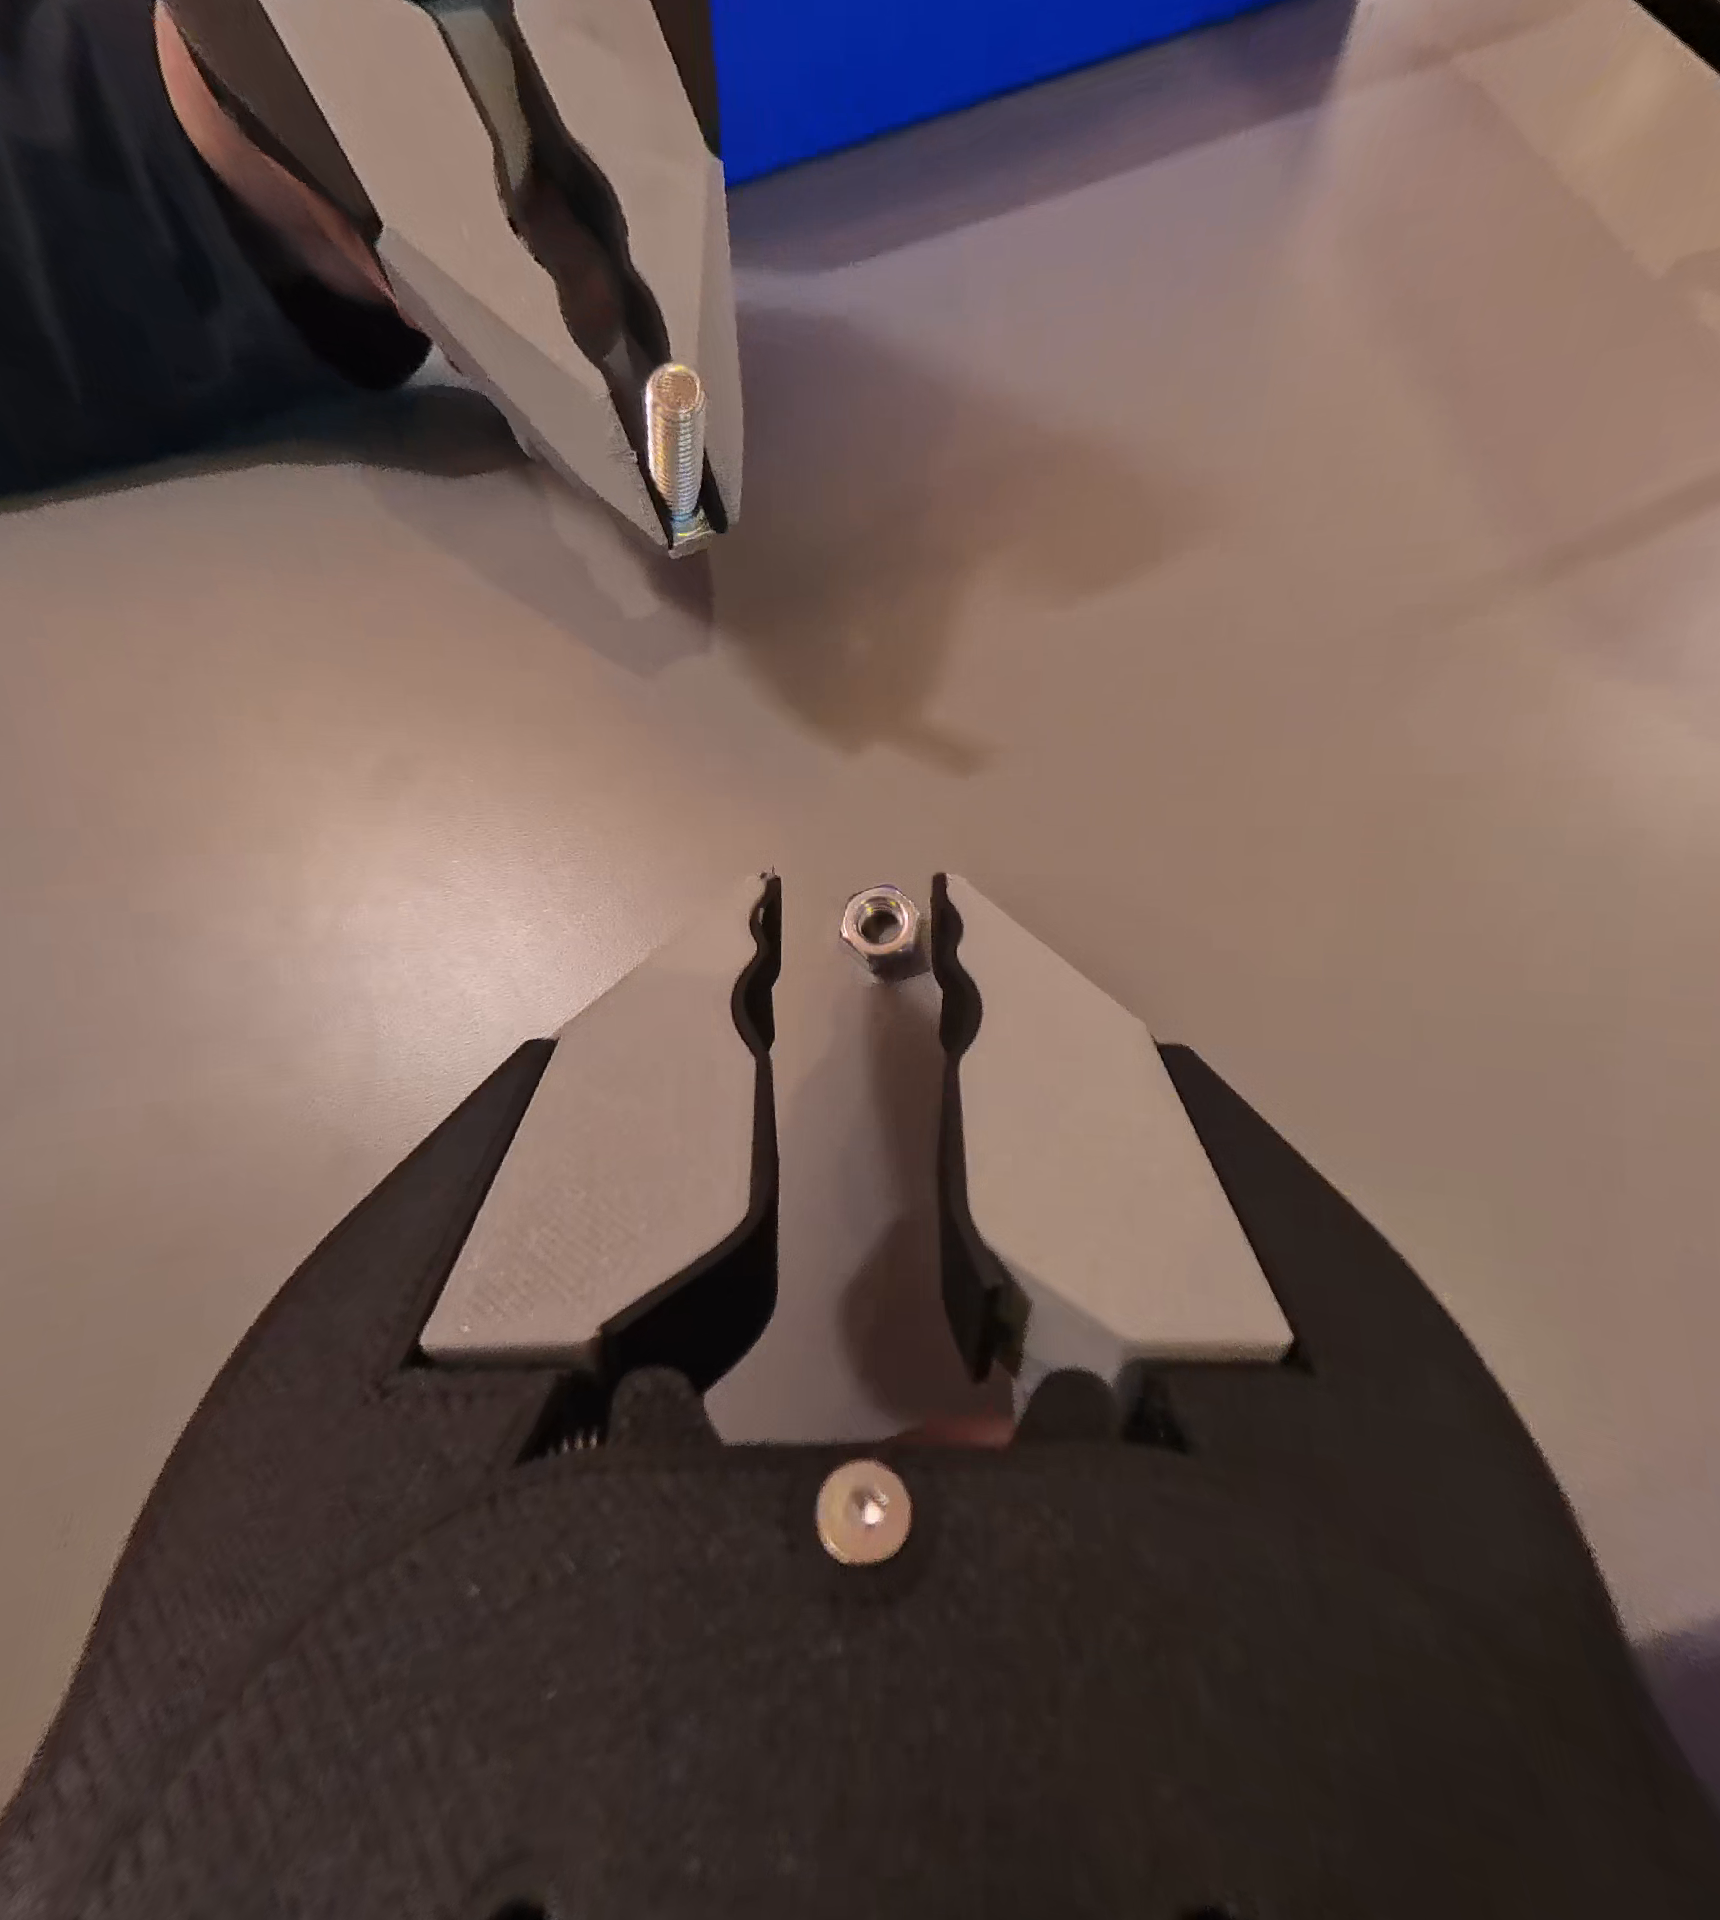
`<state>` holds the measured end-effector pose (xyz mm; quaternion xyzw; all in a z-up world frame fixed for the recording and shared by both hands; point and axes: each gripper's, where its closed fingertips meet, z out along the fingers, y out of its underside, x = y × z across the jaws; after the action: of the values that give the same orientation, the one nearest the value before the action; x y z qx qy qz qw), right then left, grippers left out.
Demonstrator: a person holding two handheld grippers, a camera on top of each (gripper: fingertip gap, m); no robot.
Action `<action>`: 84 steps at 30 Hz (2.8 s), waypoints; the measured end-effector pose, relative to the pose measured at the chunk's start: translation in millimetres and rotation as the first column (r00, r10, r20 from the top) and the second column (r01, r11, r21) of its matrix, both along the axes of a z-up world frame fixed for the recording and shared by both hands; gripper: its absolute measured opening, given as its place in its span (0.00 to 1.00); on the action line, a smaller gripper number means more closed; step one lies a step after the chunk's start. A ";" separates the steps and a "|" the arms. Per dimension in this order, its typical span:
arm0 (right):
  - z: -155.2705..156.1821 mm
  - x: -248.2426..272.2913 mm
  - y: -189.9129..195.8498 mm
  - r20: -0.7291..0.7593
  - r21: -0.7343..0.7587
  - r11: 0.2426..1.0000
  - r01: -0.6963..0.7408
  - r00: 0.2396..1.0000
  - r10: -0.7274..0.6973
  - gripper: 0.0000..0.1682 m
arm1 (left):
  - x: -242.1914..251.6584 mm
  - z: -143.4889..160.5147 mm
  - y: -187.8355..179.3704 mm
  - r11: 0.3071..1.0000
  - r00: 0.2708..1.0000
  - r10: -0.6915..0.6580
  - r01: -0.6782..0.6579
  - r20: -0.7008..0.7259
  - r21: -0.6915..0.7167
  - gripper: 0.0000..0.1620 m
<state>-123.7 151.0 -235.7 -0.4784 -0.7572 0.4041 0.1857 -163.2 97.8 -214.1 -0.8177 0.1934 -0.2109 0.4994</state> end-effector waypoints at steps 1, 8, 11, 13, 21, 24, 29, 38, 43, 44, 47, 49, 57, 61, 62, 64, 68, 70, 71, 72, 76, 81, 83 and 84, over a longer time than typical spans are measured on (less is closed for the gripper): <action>-0.4 -0.1 1.4 0.004 0.002 1.000 0.009 1.000 -0.009 0.15 | 0.0 0.2 0.5 1.000 1.000 0.003 -0.003 0.000 0.001 0.04; -19.1 -2.4 2.3 0.058 0.058 0.998 0.025 0.998 -0.028 0.16 | -1.0 -0.1 2.4 1.000 1.000 0.017 -0.017 -0.002 0.001 0.04; -23.6 -5.2 0.3 0.067 0.061 0.997 0.036 0.997 -0.041 0.16 | -2.6 -1.2 3.9 0.999 0.999 0.032 -0.032 -0.006 -0.003 0.04; -24.7 -7.0 1.7 0.066 0.076 0.996 0.053 0.996 -0.058 0.14 | -2.1 -1.3 4.0 1.000 0.999 0.031 -0.031 -0.009 -0.003 0.04; -20.8 -7.1 3.4 0.053 0.088 0.994 0.064 0.996 -0.069 0.08 | 2.1 -2.0 3.0 1.000 1.000 0.012 -0.012 -0.004 -0.010 0.04; 3.7 -8.1 -12.3 -0.023 -0.053 0.998 0.014 1.000 -0.015 0.08 | 10.8 -5.1 -0.2 0.999 0.999 -0.030 0.029 -0.015 -0.029 0.04; 46.2 -0.9 -40.5 -0.168 -0.210 0.969 -0.128 0.981 0.093 0.08 | 31.1 -12.9 -5.0 0.993 0.993 -0.103 0.099 -0.052 -0.067 0.04; 46.1 0.8 -57.7 -0.176 -0.174 0.968 -0.179 0.973 0.148 0.08 | 44.7 -16.4 -3.5 0.991 0.987 -0.125 0.119 -0.100 -0.067 0.04; 39.2 0.9 -58.5 -0.154 -0.139 0.974 -0.178 0.976 0.157 0.08 | 44.9 -16.4 -2.6 0.992 0.987 -0.120 0.114 -0.110 -0.063 0.04; 38.5 0.6 -58.3 -0.153 -0.134 0.975 -0.175 0.976 0.155 0.08 | 45.6 -16.9 -2.8 0.991 0.986 -0.123 0.116 -0.111 -0.065 0.04; 35.0 1.1 -58.7 -0.143 -0.103 0.979 -0.177 0.976 0.162 0.08 | 48.5 -18.6 -3.2 0.990 0.983 -0.131 0.123 -0.127 -0.069 0.04; 32.2 2.6 -59.8 -0.133 -0.076 0.980 -0.186 0.976 0.175 0.08 | 50.1 -21.4 -3.6 0.989 0.979 -0.136 0.126 -0.149 -0.076 0.04; 31.6 5.3 -59.2 -0.108 -0.133 0.972 -0.192 0.978 0.179 0.08 | 51.1 -21.0 -1.7 0.991 0.974 -0.127 0.119 -0.190 -0.052 0.04; 37.9 2.7 -57.5 -0.123 -0.196 0.965 -0.174 0.981 0.152 0.08 | 48.8 -15.5 1.1 0.995 0.977 -0.103 0.101 -0.186 -0.019 0.04; 39.3 1.6 -57.0 -0.128 -0.203 0.965 -0.167 0.981 0.143 0.08 | 48.2 -14.0 2.3 0.996 0.979 -0.094 0.093 -0.180 -0.011 0.04; 44.6 0.1 -56.0 -0.145 -0.230 0.960 -0.157 0.981 0.126 0.08 | 48.8 -8.7 4.0 0.996 0.987 -0.084 0.085 -0.135 0.006 0.04; 57.9 0.2 -55.1 -0.187 -0.303 0.938 -0.165 0.976 0.111 0.08 | 51.5 3.8 4.3 0.995 0.996 -0.090 0.091 -0.027 0.034 0.04; 59.3 -0.5 -54.6 -0.196 -0.308 0.937 -0.164 0.975 0.106 0.08 | 51.3 4.6 5.3 0.996 0.996 -0.083 0.084 -0.020 0.041 0.04; 60.1 -0.8 -54.2 -0.201 -0.310 0.937 -0.162 0.974 0.102 0.08 | 51.2 5.7 6.0 0.996 0.997 -0.079 0.079 -0.011 0.046 0.04; 61.8 -1.1 -53.8 -0.209 -0.317 0.935 -0.162 0.973 0.098 0.08 | 51.4 7.8 6.6 0.996 0.997 -0.077 0.076 0.006 0.054 0.04; 71.0 -1.4 -51.8 -0.239 -0.342 0.926 -0.160 0.968 0.079 0.08 | 52.4 17.4 8.7 0.994 0.995 -0.068 0.062 0.070 0.086 0.04; 74.5 -0.5 -52.6 -0.262 -0.297 0.941 -0.162 0.962 0.083 0.08 | 55.1 22.6 8.2 0.993 0.986 -0.085 0.072 0.144 0.092 0.04; 80.4 0.6 -52.8 -0.285 -0.305 0.937 -0.171 0.955 0.082 0.08 | 57.5 28.6 8.0 0.991 0.975 -0.097 0.076 0.202 0.106 0.04; 82.4 1.2 -53.1 -0.295 -0.300 0.938 -0.176 0.952 0.084 0.08 | 59.0 30.3 7.8 0.991 0.970 -0.104 0.081 0.222 0.108 0.04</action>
<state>-122.4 97.9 -153.3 -0.3893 -0.6774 0.5970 0.1821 -104.1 105.5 -183.8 -0.7528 0.1832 -0.3163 0.5474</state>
